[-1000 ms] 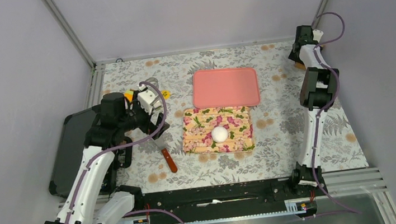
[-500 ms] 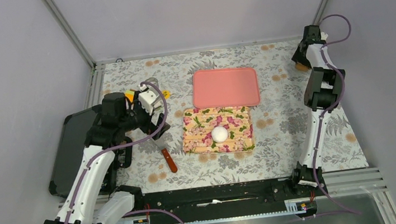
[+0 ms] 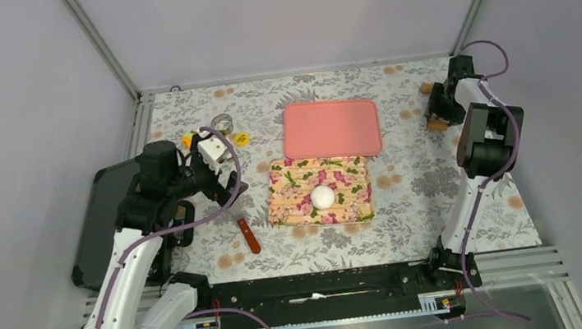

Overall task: Roll out the dumpling wrappers from the dough
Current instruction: Move the rolling pin to the center of the board.

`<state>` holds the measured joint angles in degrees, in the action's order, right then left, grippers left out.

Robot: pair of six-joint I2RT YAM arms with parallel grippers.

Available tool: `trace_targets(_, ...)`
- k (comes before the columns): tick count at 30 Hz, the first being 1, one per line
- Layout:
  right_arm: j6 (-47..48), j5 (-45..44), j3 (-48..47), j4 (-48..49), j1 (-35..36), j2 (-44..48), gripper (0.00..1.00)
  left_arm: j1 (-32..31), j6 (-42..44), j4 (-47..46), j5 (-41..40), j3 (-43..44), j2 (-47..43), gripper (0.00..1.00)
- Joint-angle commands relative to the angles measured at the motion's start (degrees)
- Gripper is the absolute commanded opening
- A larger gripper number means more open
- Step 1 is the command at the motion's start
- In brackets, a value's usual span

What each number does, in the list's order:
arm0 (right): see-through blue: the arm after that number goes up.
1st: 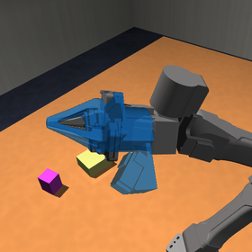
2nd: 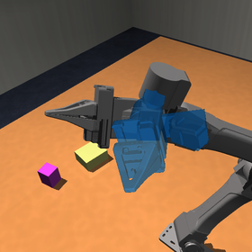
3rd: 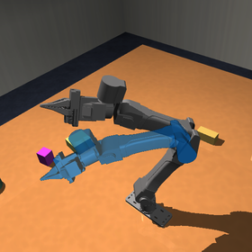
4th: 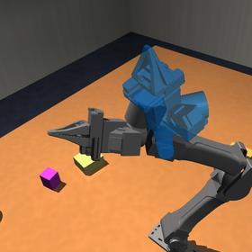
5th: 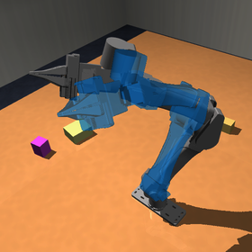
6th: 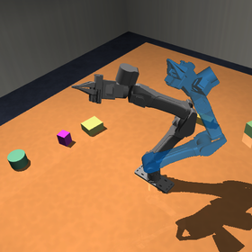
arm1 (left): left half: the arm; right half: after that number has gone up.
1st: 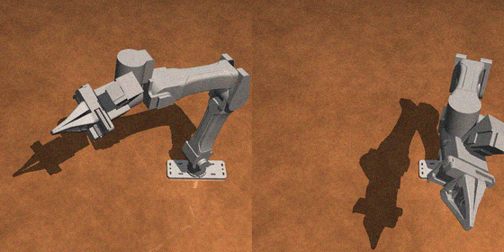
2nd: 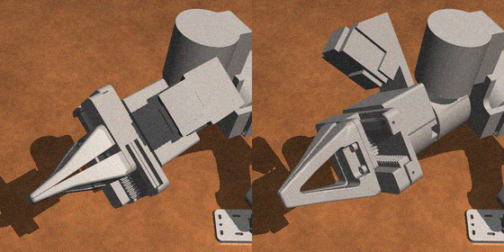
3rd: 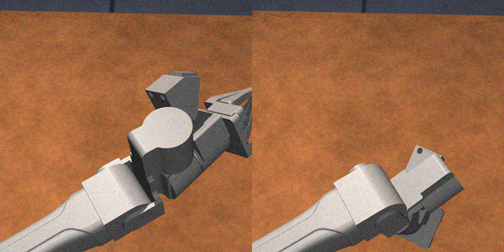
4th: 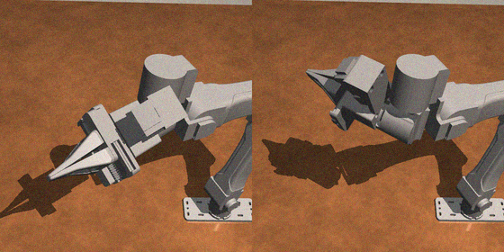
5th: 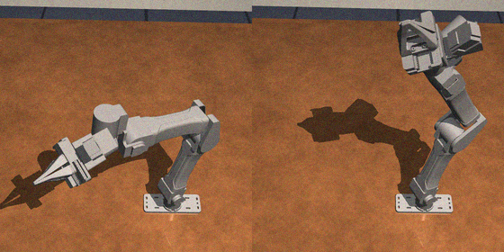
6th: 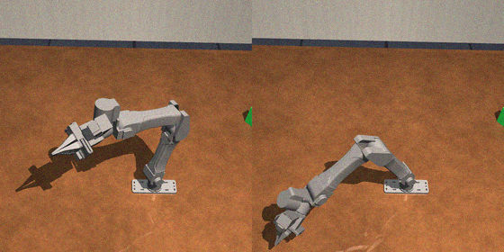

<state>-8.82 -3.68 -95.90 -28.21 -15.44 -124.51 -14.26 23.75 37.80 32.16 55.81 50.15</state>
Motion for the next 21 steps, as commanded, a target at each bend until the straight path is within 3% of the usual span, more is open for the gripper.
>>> trace_targets(1, 9.6, 4.3, 9.4, -7.2, 0.2, 3.4, 0.38, -0.4, 0.9, 0.6, 2.2, 3.2, -1.9, 0.99)
trace_targets(8, 19.8, 1.3, 17.8, -3.5, 0.2, 10.3, 0.46, -0.9, 0.4, 0.2, 4.4, 3.2, -2.1, 0.99)
trace_targets(17, 24.0, 6.7, 9.8, -5.1, 0.4, 5.0, 0.46, -1.5, -0.1, -1.3, 5.3, 3.6, -0.1, 0.99)
trace_targets(21, 24.8, 10.1, 7.2, -6.7, 0.6, 3.9, 0.38, -1.6, 0.1, -1.3, 4.6, 3.8, 0.7, 0.99)
